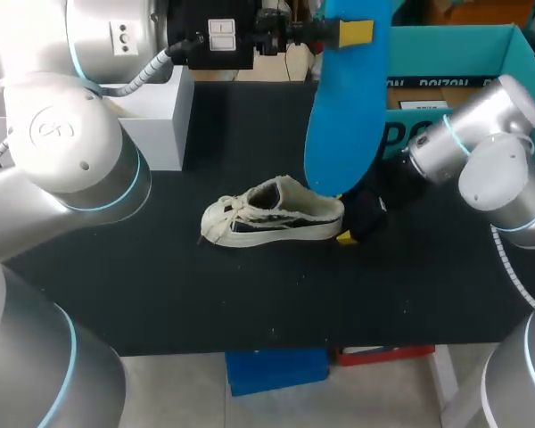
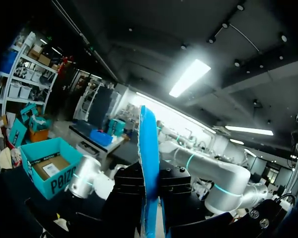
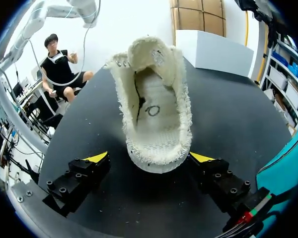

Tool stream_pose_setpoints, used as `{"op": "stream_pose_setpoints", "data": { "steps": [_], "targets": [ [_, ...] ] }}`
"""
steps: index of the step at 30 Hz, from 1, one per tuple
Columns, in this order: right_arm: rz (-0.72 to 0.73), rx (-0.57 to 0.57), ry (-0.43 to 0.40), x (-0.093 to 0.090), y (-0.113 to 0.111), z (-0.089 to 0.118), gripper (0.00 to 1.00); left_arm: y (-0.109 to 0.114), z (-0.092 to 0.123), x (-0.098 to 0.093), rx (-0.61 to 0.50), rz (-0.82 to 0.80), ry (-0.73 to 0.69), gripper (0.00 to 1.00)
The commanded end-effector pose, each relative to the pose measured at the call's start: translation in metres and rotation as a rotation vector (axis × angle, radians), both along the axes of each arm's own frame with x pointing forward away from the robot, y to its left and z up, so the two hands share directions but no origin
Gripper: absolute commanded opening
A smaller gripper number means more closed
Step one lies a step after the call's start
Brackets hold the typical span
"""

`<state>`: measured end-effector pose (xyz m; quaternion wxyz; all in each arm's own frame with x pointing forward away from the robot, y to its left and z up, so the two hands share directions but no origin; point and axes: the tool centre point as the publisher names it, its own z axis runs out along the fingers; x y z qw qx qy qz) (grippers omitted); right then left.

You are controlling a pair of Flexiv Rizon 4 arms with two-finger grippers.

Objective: Take the shoe out of the shoebox, open the shoe tongue, remove and reinsert the insole, then place the shoe into the shoebox

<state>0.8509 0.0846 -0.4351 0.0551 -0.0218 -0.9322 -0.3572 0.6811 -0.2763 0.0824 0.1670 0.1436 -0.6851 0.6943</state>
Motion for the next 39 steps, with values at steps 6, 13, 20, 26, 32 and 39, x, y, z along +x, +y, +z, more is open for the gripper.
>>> {"op": "stream_pose_setpoints", "data": {
  "steps": [6, 13, 20, 26, 32, 39],
  "targets": [
    [-0.025, -0.479, 0.034, 0.005, 0.003, 0.022, 1.0, 0.0, -0.001, -0.001, 0.002, 0.004, 0.0, 0.0],
    [-0.064, -0.554, -0.001, 0.007, 0.008, 0.027, 1.0, 0.0, -0.001, -0.001, 0.002, 0.004, 0.0, 0.0],
    [-0.061, -0.574, -0.011, 0.009, 0.015, 0.026, 1.0, 0.0, -0.001, -0.001, 0.002, 0.004, 0.0, 0.0],
    [-0.045, -0.586, -0.016, 0.011, 0.022, 0.023, 1.0, 0.0, -0.001, -0.001, 0.002, 0.004, 0.0, 0.0],
    [-0.013, -0.582, -0.058, 0.014, 0.029, 0.024, 1.0, 0.0, -0.001, -0.001, 0.002, 0.004, 0.0, 0.0],
    [0.008, -0.595, -0.068, 0.015, 0.034, 0.023, 1.0, 0.0, -0.001, -0.001, 0.002, 0.004, 0.0, 0.0]
  ]
}}
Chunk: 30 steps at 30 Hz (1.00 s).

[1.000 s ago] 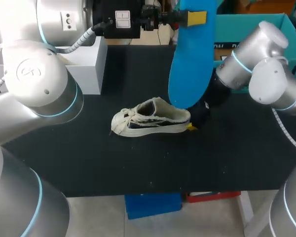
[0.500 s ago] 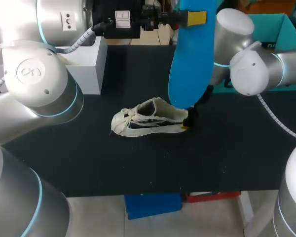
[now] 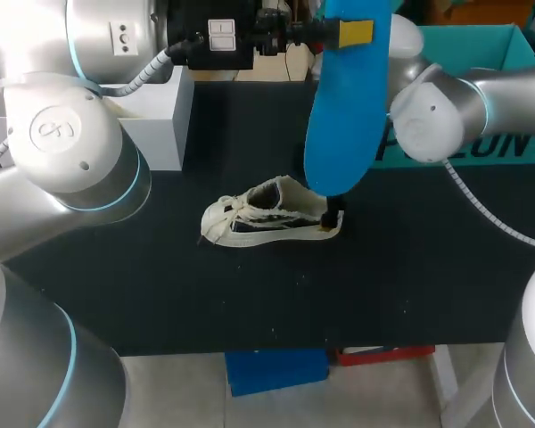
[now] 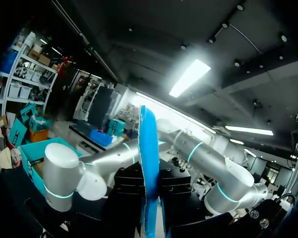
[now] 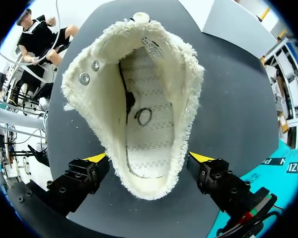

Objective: Take the shoe out of the shoebox, open the shoe tongue, remove and reinsert the insole, then place the shoe into the shoebox

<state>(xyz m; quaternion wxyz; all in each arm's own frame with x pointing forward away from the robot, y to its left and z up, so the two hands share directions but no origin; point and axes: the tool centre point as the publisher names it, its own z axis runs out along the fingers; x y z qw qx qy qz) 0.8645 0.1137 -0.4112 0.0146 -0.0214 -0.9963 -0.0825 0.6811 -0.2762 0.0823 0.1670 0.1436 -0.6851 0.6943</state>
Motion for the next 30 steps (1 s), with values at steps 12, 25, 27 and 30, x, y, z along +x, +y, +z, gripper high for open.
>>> {"op": "stream_pose_setpoints", "data": {
  "steps": [12, 25, 27, 30],
  "targets": [
    [0.024, -0.065, 0.014, 0.001, 0.016, -0.006, 1.0, 0.0, -0.001, -0.001, 0.002, 0.004, 0.0, 0.0],
    [0.032, -0.018, -0.024, -0.003, 0.011, -0.005, 1.0, 0.0, -0.001, -0.001, 0.002, 0.004, 0.0, 0.0],
    [0.031, 0.007, -0.03, -0.005, 0.009, -0.005, 1.0, 0.0, -0.001, -0.001, 0.002, 0.004, 0.0, 0.0],
    [0.007, 0.077, -0.027, -0.007, 0.003, -0.006, 1.0, 0.0, -0.001, -0.001, 0.002, 0.004, 0.0, 0.0]
  ]
}}
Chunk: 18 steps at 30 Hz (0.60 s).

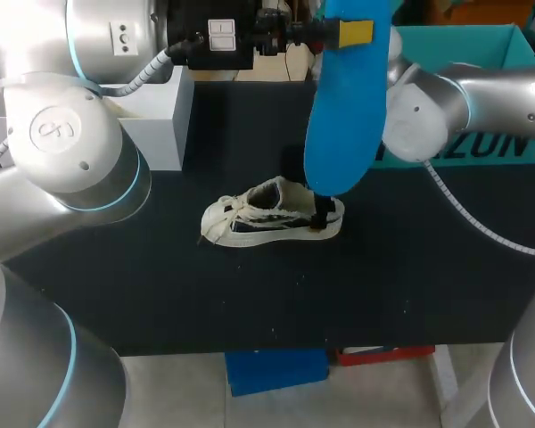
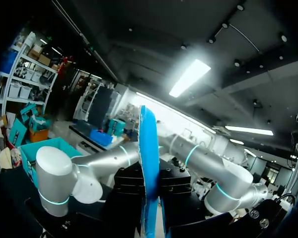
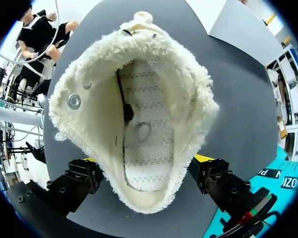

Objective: Take the shoe out of the shoebox, open the shoe tongue, remove and reinsert the insole, then place the shoe into the shoebox

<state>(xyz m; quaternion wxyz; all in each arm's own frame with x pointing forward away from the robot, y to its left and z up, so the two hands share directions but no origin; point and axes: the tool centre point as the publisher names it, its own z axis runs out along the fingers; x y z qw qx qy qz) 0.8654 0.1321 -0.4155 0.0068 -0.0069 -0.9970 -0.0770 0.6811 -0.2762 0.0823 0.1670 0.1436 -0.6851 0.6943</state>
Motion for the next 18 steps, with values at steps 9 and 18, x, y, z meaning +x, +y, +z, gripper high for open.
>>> {"op": "stream_pose_setpoints", "data": {
  "steps": [9, 18],
  "targets": [
    [-0.08, 0.391, -0.025, -0.009, -0.023, -0.01, 1.0, 0.0, -0.001, -0.001, 0.002, 0.004, 0.0, 0.0],
    [-0.091, 0.549, -0.032, -0.006, -0.024, -0.022, 1.0, 0.0, -0.001, -0.001, 0.002, 0.004, 0.0, 0.0]
  ]
}}
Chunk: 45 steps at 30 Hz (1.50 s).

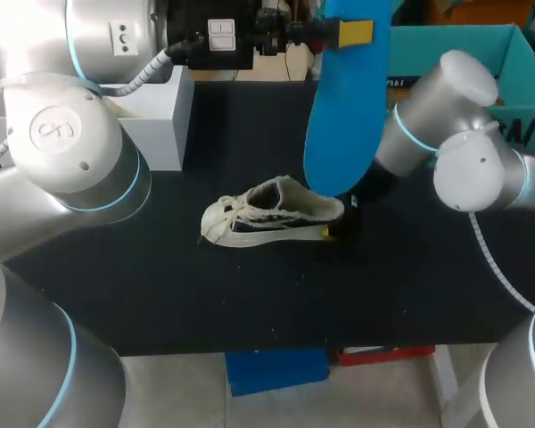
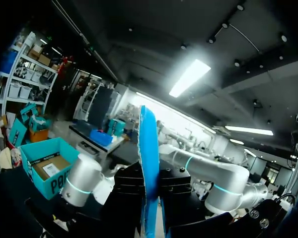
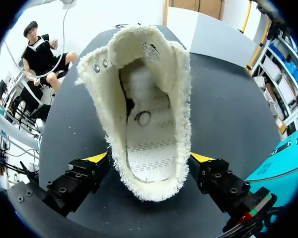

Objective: Take the shoe out of the shoebox, open the shoe tongue, remove and reinsert the insole, then place the shoe into the shoebox

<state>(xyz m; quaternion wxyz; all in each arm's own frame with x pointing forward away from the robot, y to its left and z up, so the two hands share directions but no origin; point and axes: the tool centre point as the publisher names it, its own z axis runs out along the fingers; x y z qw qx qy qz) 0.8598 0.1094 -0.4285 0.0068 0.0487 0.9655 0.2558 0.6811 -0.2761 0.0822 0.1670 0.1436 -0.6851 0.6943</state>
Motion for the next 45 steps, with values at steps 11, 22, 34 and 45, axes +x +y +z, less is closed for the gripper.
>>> {"op": "stream_pose_setpoints", "data": {
  "steps": [11, 22, 34, 45],
  "targets": [
    [0.001, 0.254, -0.011, 0.002, 0.0, -0.018, 1.0, 0.0, -0.001, -0.001, 0.002, 0.004, 0.0, 0.0],
    [-0.024, 0.338, 0.002, -0.001, -0.002, -0.026, 1.0, 0.0, -0.001, -0.001, 0.002, 0.004, 0.0, 0.0],
    [-0.004, 0.37, 0.024, 0.001, -0.004, -0.028, 1.0, 0.0, -0.001, -0.001, 0.002, 0.004, 0.0, 0.0],
    [0.036, -0.061, 0.093, 0.011, -0.026, 0.018, 1.0, 0.0, -0.001, -0.001, 0.002, 0.004, 0.0, 0.0]
  ]
}}
